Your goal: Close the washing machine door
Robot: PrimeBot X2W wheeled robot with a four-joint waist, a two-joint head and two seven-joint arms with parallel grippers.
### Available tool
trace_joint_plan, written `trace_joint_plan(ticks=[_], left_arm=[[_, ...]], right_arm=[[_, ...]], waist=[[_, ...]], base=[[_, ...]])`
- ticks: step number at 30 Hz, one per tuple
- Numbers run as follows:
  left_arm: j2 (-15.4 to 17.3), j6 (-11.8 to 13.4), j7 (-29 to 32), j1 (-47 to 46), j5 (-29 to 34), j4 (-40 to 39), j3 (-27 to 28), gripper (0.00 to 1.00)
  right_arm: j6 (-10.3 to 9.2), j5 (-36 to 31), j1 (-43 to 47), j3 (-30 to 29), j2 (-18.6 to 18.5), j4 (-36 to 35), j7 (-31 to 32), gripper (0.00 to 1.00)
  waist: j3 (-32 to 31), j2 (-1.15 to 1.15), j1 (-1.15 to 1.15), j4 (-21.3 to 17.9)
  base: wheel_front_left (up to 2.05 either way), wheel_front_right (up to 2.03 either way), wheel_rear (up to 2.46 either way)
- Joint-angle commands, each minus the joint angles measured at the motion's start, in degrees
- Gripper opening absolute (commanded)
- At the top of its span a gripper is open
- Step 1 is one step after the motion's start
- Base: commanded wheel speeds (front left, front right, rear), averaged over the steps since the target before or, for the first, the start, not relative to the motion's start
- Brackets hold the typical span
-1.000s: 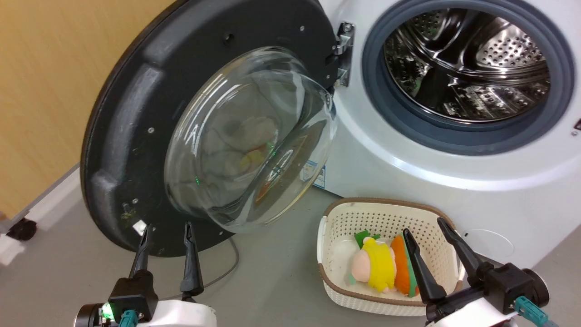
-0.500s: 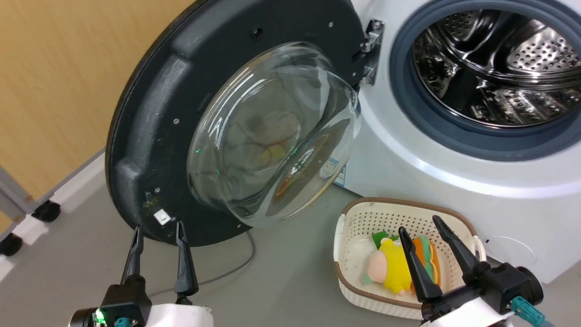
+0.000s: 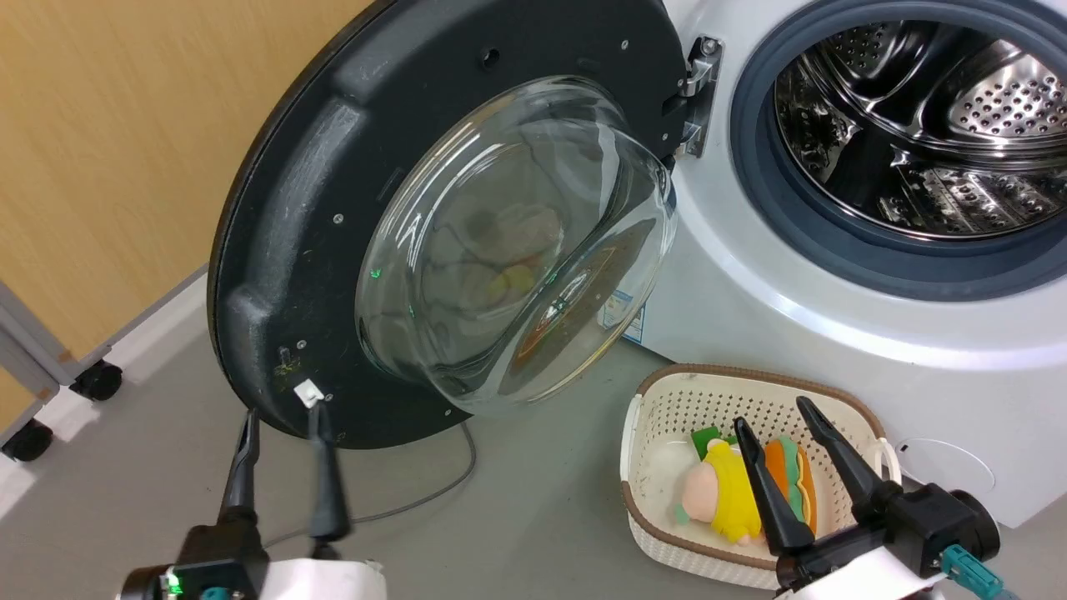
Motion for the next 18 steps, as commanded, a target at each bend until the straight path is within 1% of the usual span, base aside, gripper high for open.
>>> trace_joint_plan(ticks=[1, 4, 6, 8, 11, 14, 16, 18], left_arm=[[0.07, -0.36, -0.32, 0.05, -0.13, -0.99, 0.57, 0.00], [0.11, -0.97, -0.32, -0.72, -0.20, -2.98, 2.56, 0.00], [0.52, -1.95, -0.32, -1.62, -0.53, -4.08, 4.53, 0.00], [0.90, -3.39, -0.32, -2.96, -1.92, -5.03, 6.80, 0.00], [3.30, -5.96, -0.32, -5.60, -2.90, -5.44, 9.56, 0.00], [5.95, -8.62, -0.32, -9.93, -6.41, -3.12, 13.01, 0.00], [6.99, -10.06, 0.94, -13.40, -10.61, -0.40, 15.28, 0.00], [7.78, -11.31, 3.79, -17.34, -15.95, 3.02, 17.77, 0.00]], right_arm=[[0.03, 0.57, -0.52, -0.10, -0.07, 0.16, -0.26, 1.00], [0.03, 0.47, -0.42, -0.23, -0.05, -0.01, -0.26, 1.00], [0.03, 0.41, -0.28, -0.42, -0.09, -0.20, -0.26, 1.00], [0.03, 0.32, -0.04, -0.88, -0.08, -0.43, -0.26, 1.00], [0.03, 0.09, 0.52, -1.63, 0.00, -0.98, -0.26, 1.00], [0.03, -0.34, 1.25, -2.27, -0.15, -1.59, -0.26, 1.00], [0.03, -0.63, 1.74, -2.85, -0.34, -2.00, -0.26, 1.00], [0.03, -0.90, 2.17, -3.35, -0.56, -2.41, -0.26, 1.00]], waist=[[-0.06, 0.00, 0.00, -0.02], [0.02, 0.00, 0.00, -0.04], [0.11, 0.00, 0.00, -0.07], [0.28, 0.00, 0.00, -0.11], [0.72, 0.00, 0.00, -0.19], [1.39, 0.00, 0.00, -0.22], [1.91, 0.00, 0.00, -0.20], [2.43, 0.00, 0.00, -0.19]], base=[[0.00, 0.00, 0.00], [0.00, 0.00, 0.00], [0.00, 0.00, 0.00], [0.00, 0.00, 0.00], [0.00, 0.00, 0.00], [0.00, 0.00, 0.00], [0.00, 0.00, 0.00], [0.00, 0.00, 0.00]])
